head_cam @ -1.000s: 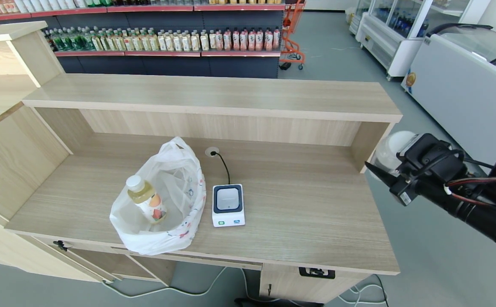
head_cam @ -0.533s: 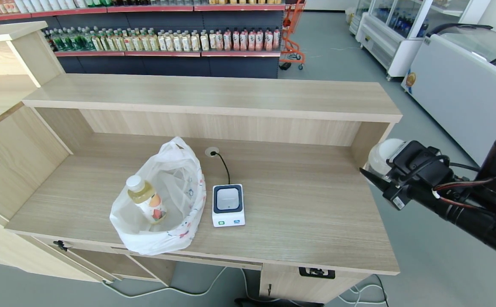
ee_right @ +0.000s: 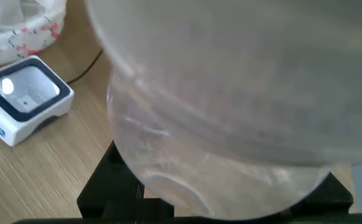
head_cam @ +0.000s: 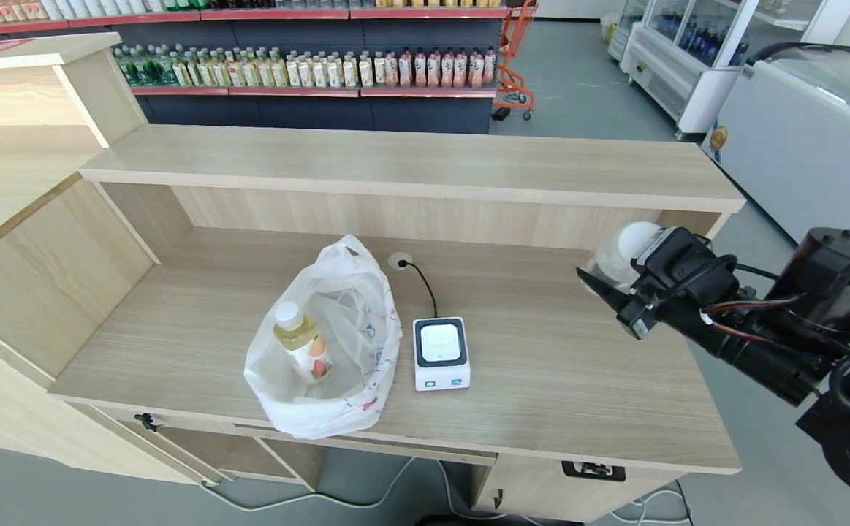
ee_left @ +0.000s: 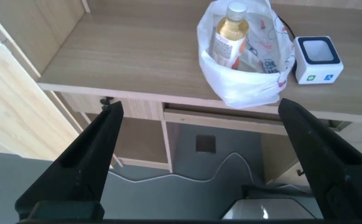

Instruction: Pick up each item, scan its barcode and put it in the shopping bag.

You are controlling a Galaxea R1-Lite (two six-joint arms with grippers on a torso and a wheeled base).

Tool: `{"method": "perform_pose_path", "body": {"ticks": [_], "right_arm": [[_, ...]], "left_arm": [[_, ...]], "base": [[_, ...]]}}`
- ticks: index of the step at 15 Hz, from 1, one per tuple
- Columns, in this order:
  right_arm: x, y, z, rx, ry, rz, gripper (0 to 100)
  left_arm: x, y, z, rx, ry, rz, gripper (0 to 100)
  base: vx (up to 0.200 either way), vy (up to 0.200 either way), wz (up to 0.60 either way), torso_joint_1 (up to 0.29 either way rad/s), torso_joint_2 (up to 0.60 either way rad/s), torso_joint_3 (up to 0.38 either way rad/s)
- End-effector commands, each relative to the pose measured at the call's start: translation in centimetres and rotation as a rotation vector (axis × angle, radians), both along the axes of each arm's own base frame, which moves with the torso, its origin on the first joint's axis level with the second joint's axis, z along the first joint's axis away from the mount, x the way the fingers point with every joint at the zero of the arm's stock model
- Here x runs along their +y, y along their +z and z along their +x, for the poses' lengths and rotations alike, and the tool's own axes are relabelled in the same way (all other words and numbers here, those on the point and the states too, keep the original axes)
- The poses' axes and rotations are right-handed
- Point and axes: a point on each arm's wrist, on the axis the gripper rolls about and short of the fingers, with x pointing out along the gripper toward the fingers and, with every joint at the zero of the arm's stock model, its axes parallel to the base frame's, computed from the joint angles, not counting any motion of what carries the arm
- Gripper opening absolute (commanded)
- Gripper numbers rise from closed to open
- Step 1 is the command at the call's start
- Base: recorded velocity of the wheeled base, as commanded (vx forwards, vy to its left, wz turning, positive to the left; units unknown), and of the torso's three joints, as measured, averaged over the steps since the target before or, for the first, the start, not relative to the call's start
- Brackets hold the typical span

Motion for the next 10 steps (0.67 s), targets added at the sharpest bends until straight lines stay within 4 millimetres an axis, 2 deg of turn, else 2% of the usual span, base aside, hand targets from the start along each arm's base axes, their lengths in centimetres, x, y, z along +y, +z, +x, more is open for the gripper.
{"method": "perform_pose_path", "body": {"ticks": [1, 5, 10], "right_arm": [[1.2, -1.0, 2.3, 0.009, 0.040, -0.003, 0], [1.9, -2.9, 4.3, 0.050, 0.089, -0.007, 0], [2.6, -6.8, 7.6, 0.027, 0.159, 0.014, 0]], "left_arm": [[0.0, 0.0, 0.0, 0.002, 0.000, 0.000, 100], [0.0, 0.0, 0.0, 0.002, 0.000, 0.001, 100], [0.0, 0.0, 0.0, 0.001, 0.000, 0.001, 100]], "base": [[0.000, 0.200, 0.00, 0.002, -0.01, 0.002], [0.000, 0.200, 0.00, 0.005, 0.00, 0.005], [0.000, 0.000, 0.00, 0.000, 0.00, 0.000]]}}
